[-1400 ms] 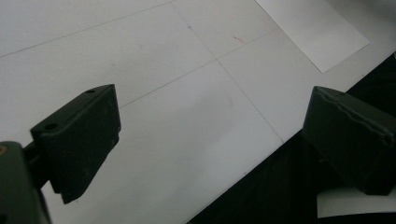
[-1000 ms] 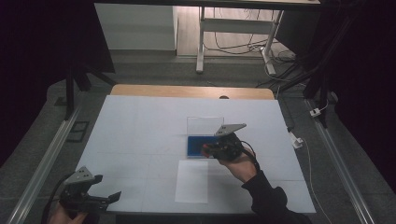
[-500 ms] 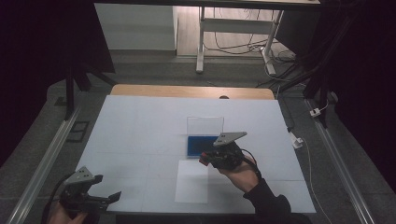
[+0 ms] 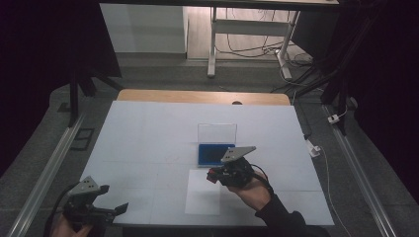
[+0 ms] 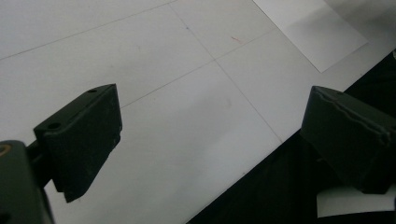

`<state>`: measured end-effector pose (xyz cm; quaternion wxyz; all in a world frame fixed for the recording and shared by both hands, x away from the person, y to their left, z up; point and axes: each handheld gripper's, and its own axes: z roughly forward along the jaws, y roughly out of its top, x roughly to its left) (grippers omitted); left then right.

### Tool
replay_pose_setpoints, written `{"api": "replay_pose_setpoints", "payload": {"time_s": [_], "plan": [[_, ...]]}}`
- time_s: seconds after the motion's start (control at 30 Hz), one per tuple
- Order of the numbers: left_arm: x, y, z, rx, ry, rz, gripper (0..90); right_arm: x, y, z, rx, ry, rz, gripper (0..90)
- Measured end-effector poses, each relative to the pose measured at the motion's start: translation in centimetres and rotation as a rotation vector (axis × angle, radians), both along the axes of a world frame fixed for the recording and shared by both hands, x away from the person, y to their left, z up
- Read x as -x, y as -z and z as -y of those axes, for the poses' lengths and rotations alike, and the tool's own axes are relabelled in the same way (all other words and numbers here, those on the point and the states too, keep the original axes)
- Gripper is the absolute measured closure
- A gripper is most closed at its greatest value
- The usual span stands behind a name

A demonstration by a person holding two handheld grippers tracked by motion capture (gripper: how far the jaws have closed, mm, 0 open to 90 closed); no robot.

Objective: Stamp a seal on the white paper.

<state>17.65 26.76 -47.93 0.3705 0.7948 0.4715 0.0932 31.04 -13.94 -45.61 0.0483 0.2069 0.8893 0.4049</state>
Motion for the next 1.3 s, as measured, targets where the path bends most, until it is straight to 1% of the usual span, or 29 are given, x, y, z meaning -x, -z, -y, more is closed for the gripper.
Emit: {"api": "replay_pose_setpoints", "payload": {"time_s": [0.2, 0.43, 0.57, 0.7, 1.07, 1.3], "plan": [[0.0, 0.0, 0.0, 0.002, 0.001, 0.000, 5.4, 0.1, 0.5, -0.6, 0.014, -0.013, -0.006, 80.1], [-0.1, 0.0, 0.0, 0.001, 0.001, 0.000, 5.5, 0.4, 1.2, -1.4, 0.042, -0.052, -0.002, 80.1], [0.0, 0.0, 0.0, 0.001, 0.002, 0.001, 5.5, 0.3, 1.7, -1.8, 0.055, -0.063, -0.003, 80.1], [0.0, 0.0, 0.0, 0.001, 0.002, 0.000, 5.6, 0.3, 2.1, -2.1, 0.074, -0.068, 0.008, 80.1], [0.0, 0.0, 0.0, 0.002, 0.004, 0.002, 5.6, 0.0, 3.2, -2.6, 0.093, -0.056, 0.010, 80.1], [0.0, 0.0, 0.0, 0.002, 0.005, 0.002, 5.6, -0.1, 3.9, -2.9, 0.112, -0.072, 0.014, 80.1]]}}
